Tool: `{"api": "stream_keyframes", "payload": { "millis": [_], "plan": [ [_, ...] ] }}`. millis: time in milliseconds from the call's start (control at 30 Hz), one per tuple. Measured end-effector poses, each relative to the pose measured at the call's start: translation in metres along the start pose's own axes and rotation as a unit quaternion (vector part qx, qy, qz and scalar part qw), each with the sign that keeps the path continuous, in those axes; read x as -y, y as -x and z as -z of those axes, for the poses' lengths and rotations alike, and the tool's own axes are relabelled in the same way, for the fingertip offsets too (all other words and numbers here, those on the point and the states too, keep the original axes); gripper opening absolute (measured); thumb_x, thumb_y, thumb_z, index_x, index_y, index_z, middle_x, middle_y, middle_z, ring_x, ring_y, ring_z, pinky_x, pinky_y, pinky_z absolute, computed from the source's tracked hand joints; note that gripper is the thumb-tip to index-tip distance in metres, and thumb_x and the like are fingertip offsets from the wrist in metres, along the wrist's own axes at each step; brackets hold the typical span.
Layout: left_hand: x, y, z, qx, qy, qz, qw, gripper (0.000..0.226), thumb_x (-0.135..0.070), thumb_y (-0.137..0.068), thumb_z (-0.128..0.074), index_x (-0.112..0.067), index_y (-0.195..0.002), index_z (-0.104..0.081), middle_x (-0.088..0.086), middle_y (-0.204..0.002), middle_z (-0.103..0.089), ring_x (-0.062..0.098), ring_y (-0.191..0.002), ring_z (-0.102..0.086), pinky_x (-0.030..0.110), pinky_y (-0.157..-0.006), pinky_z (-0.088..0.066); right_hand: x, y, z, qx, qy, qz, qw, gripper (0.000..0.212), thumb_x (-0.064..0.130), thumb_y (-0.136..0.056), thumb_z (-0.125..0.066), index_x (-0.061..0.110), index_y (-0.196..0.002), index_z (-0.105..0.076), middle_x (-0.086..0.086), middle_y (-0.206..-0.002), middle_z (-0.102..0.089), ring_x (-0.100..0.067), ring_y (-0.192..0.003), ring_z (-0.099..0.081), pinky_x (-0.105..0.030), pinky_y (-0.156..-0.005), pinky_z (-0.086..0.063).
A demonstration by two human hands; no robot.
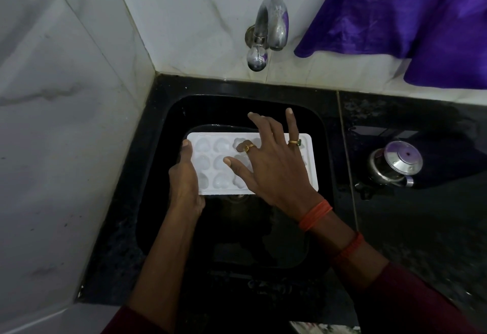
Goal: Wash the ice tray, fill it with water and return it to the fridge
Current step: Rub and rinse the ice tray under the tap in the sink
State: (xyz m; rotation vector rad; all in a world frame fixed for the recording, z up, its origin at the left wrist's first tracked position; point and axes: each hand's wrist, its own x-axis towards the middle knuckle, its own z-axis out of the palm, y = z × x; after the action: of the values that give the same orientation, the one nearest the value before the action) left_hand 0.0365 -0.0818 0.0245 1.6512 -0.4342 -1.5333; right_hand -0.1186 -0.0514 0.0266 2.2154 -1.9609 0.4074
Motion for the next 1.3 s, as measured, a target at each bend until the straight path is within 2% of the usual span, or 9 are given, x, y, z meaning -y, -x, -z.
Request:
{"api": "stream_keyframes", "payload": {
  "millis": [200, 333, 500, 667, 800, 1000, 1200, 1300],
  "plan": [
    [-0.006, 0.005, -0.005, -0.011, -0.008, -0.012, 1.000, 0.036, -0.054, -0.100, -0.045, -0.025, -0.088, -0.061, 0.000, -0.085, -0.069, 0.017, -0.069, -0.068, 0.020, -0.039, -0.049, 0.001, 0.000, -0.003, -0.003, 0.007, -0.006, 1.000, 0.061, 0.066, -0.098, -0.039, 0.020, -0.109, -0.078, -0.010, -0.146, -0.054, -0.029, -0.139, -0.047, -0.059, -0.125, -0.006],
    [-0.007, 0.008, -0.005, -0.017, -0.016, -0.012, 1.000, 0.036, -0.055, -0.100, -0.044, -0.024, -0.088, -0.060, -0.002, -0.082, -0.067, 0.017, -0.069, -0.066, 0.019, -0.036, -0.047, 0.002, -0.001, -0.002, 0.004, 0.004, -0.009, 1.000, 0.063, 0.067, -0.098, -0.035, 0.021, -0.110, -0.077, -0.010, -0.147, -0.054, -0.028, -0.139, -0.047, -0.057, -0.126, -0.001],
    [-0.007, 0.011, -0.005, -0.018, -0.024, -0.016, 0.999, 0.037, -0.053, -0.101, -0.043, -0.022, -0.089, -0.060, -0.001, -0.082, -0.066, 0.016, -0.068, -0.065, 0.018, -0.036, -0.047, 0.006, -0.003, -0.001, -0.005, -0.002, -0.019, 1.000, 0.065, 0.066, -0.100, -0.032, 0.020, -0.106, -0.078, -0.008, -0.146, -0.054, -0.026, -0.138, -0.047, -0.057, -0.126, -0.003],
    [-0.006, 0.009, -0.005, -0.007, -0.007, -0.013, 1.000, 0.037, -0.053, -0.101, -0.045, -0.022, -0.090, -0.063, 0.001, -0.085, -0.071, 0.019, -0.071, -0.069, 0.022, -0.043, -0.052, 0.006, -0.005, -0.003, 0.030, 0.003, -0.023, 0.999, 0.068, 0.069, -0.098, -0.028, 0.023, -0.109, -0.077, -0.011, -0.151, -0.049, -0.029, -0.142, -0.043, -0.057, -0.125, 0.000],
    [-0.006, 0.004, -0.004, -0.007, -0.004, -0.010, 1.000, 0.037, -0.054, -0.100, -0.046, -0.023, -0.094, -0.065, 0.000, -0.088, -0.072, 0.020, -0.075, -0.071, 0.025, -0.049, -0.055, 0.002, -0.011, 0.000, 0.012, 0.003, -0.023, 1.000, 0.066, 0.068, -0.098, -0.030, 0.024, -0.106, -0.078, -0.012, -0.152, -0.048, -0.030, -0.141, -0.044, -0.059, -0.125, -0.004],
    [-0.008, 0.004, -0.005, -0.017, -0.016, -0.014, 1.000, 0.037, -0.054, -0.100, -0.045, -0.024, -0.087, -0.061, -0.001, -0.082, -0.067, 0.017, -0.069, -0.067, 0.020, -0.038, -0.048, -0.002, -0.013, -0.002, 0.034, 0.026, -0.011, 0.999, 0.065, 0.069, -0.098, -0.030, 0.027, -0.108, -0.078, -0.013, -0.152, -0.049, -0.031, -0.141, -0.044, -0.057, -0.125, 0.002],
    [-0.006, 0.000, -0.004, -0.004, -0.014, -0.007, 1.000, 0.039, -0.056, -0.099, -0.045, -0.023, -0.088, -0.063, 0.001, -0.082, -0.071, 0.015, -0.057, -0.070, 0.023, -0.040, -0.051, -0.009, -0.014, 0.006, 0.029, 0.040, -0.005, 0.999, 0.065, 0.069, -0.098, -0.030, 0.026, -0.110, -0.077, -0.014, -0.151, -0.050, -0.032, -0.141, -0.044, -0.057, -0.125, 0.002],
    [-0.006, -0.001, -0.004, -0.007, -0.017, -0.010, 1.000, 0.039, -0.055, -0.099, -0.046, -0.022, -0.090, -0.064, 0.001, -0.083, -0.071, 0.016, -0.061, -0.070, 0.022, -0.040, -0.051, -0.011, -0.012, 0.003, 0.047, 0.066, 0.015, 0.997, 0.065, 0.070, -0.097, -0.031, 0.024, -0.111, -0.076, -0.017, -0.151, -0.050, -0.035, -0.139, -0.046, -0.058, -0.125, 0.001]
  ]
}}
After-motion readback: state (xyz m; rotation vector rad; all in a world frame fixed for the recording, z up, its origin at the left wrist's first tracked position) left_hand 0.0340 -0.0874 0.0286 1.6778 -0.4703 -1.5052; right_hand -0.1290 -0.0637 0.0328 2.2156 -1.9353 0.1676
